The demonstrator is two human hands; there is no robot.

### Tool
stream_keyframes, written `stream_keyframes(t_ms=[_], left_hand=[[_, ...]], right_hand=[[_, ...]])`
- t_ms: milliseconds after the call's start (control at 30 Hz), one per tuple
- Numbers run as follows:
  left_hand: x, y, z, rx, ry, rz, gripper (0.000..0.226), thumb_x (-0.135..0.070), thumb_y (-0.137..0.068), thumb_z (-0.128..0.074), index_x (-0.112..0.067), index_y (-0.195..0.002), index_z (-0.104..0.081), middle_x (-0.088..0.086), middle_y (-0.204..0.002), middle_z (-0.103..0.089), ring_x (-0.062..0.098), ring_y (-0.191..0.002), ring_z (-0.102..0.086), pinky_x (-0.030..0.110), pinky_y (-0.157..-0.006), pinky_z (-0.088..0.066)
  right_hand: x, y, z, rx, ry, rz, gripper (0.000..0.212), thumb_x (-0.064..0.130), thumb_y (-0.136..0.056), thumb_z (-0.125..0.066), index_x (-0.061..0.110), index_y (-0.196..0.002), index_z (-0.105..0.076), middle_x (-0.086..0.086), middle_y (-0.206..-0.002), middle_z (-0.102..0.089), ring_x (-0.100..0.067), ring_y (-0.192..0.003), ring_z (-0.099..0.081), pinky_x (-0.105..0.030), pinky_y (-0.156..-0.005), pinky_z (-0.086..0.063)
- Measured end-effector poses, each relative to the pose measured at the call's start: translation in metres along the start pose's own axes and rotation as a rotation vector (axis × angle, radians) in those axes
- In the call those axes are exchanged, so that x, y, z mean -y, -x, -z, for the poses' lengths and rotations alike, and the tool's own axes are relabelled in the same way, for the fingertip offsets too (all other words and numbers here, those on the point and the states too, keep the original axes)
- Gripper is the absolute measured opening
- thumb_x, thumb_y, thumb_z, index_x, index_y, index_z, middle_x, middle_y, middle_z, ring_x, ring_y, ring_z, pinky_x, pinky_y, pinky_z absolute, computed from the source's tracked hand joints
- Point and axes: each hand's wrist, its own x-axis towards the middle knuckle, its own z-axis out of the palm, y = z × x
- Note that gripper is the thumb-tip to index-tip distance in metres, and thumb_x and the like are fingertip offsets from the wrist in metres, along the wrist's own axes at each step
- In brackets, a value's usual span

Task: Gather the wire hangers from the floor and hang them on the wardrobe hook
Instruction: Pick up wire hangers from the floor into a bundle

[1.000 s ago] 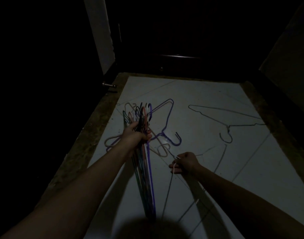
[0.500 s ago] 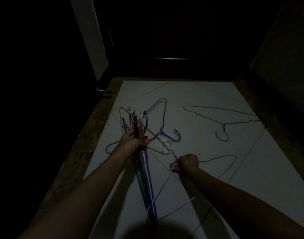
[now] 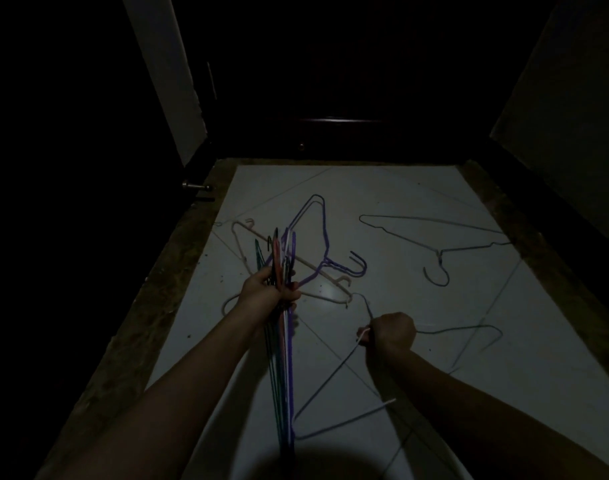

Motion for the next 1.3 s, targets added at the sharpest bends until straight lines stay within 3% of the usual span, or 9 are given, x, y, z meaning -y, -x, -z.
stream_keyframes(t_ms=[67, 200, 367, 533, 700, 833, 933, 1200, 1300], left_hand=[[-0.001, 0.001, -0.002, 0.01, 0.007, 0.008, 0.045, 0.019, -0.079, -0.057, 0.0, -0.119, -0.055, 0.009, -0.088, -0.061, 0.015, -0.071, -0.057, 0.014, -0.044, -0.05], [-0.002, 0.001, -0.006, 0.017, -0.016, -0.001, 0.044, 0.021, -0.077, -0.056, 0.004, -0.118, -0.055, 0.014, -0.092, -0.063, 0.017, -0.07, -0.058, 0.014, -0.045, -0.05], [-0.005, 0.001, -0.01, -0.019, -0.074, -0.003, 0.041, 0.012, -0.08, -0.061, -0.001, -0.119, -0.058, 0.019, -0.113, -0.063, 0.014, -0.07, -0.056, 0.009, -0.043, -0.046], [-0.003, 0.005, -0.011, -0.034, -0.082, 0.012, 0.042, 0.011, -0.082, -0.06, 0.0, -0.123, -0.057, 0.021, -0.121, -0.06, 0.014, -0.068, -0.054, 0.008, -0.041, -0.044], [-0.007, 0.008, -0.013, -0.049, -0.054, 0.026, 0.044, 0.012, -0.083, -0.058, -0.001, -0.124, -0.055, 0.023, -0.122, -0.059, 0.014, -0.067, -0.054, 0.009, -0.038, -0.043], [-0.005, 0.006, -0.015, -0.057, -0.047, 0.027, 0.043, 0.013, -0.082, -0.057, 0.0, -0.123, -0.056, 0.023, -0.122, -0.059, 0.016, -0.068, -0.055, 0.01, -0.038, -0.043], [-0.004, 0.006, -0.017, -0.056, -0.05, 0.033, 0.045, 0.012, -0.082, -0.058, 0.0, -0.126, -0.055, 0.023, -0.121, -0.059, 0.016, -0.068, -0.055, 0.01, -0.038, -0.042], [-0.003, 0.006, -0.019, -0.042, -0.064, 0.022, 0.039, 0.012, -0.084, -0.056, 0.001, -0.121, -0.058, 0.014, -0.097, -0.059, 0.017, -0.066, -0.054, 0.01, -0.039, -0.043], [-0.002, 0.005, -0.02, -0.042, -0.082, 0.024, 0.036, 0.011, -0.083, -0.057, -0.002, -0.117, -0.059, 0.01, -0.089, -0.059, 0.016, -0.067, -0.055, 0.01, -0.039, -0.043]], right_hand=[[0.001, 0.003, 0.003, 0.029, -0.068, -0.035, 0.015, -0.003, -0.086, -0.048, -0.009, -0.076, -0.057, -0.022, -0.068, -0.059, -0.016, -0.046, -0.06, -0.02, -0.046, -0.051], [0.006, -0.003, 0.012, -0.031, -0.017, 0.092, 0.02, -0.014, -0.079, -0.049, -0.01, -0.06, -0.053, -0.04, -0.071, -0.059, -0.037, -0.054, -0.065, -0.058, -0.053, -0.054], [0.013, -0.005, 0.039, 0.163, 0.034, -0.014, 0.016, -0.008, -0.09, -0.044, -0.004, -0.078, -0.054, -0.013, -0.045, -0.054, -0.019, -0.033, -0.05, -0.018, -0.033, -0.041], [0.001, -0.024, 0.054, 0.246, 0.338, 0.191, 0.003, -0.001, -0.088, -0.057, 0.0, -0.087, -0.055, -0.019, -0.078, -0.059, -0.029, -0.068, -0.057, -0.022, -0.049, -0.045], [0.002, -0.038, 0.068, 0.27, 0.843, 0.442, 0.033, 0.021, -0.078, -0.074, 0.005, -0.105, -0.065, -0.017, -0.113, -0.053, -0.025, -0.097, -0.055, -0.022, -0.074, -0.039], [0.007, -0.036, 0.068, 0.196, 1.207, 0.642, 0.042, 0.043, -0.081, -0.066, 0.013, -0.109, -0.063, -0.011, -0.12, -0.045, -0.027, -0.116, -0.036, -0.03, -0.087, -0.034], [0.009, -0.032, 0.064, 0.243, 1.453, 0.748, 0.049, 0.055, -0.084, -0.053, 0.014, -0.11, -0.06, -0.006, -0.118, -0.053, -0.024, -0.114, -0.045, -0.032, -0.089, -0.034], [0.013, -0.016, 0.039, 0.384, 1.344, 0.62, 0.045, 0.052, -0.087, -0.054, 0.02, -0.063, -0.034, -0.007, -0.095, -0.059, -0.023, -0.097, -0.057, -0.027, -0.068, -0.03], [0.013, -0.017, 0.036, 0.357, 1.194, 0.515, 0.045, 0.052, -0.085, -0.058, 0.022, -0.062, -0.032, -0.003, -0.081, -0.051, -0.019, -0.082, -0.05, -0.028, -0.067, -0.032]])
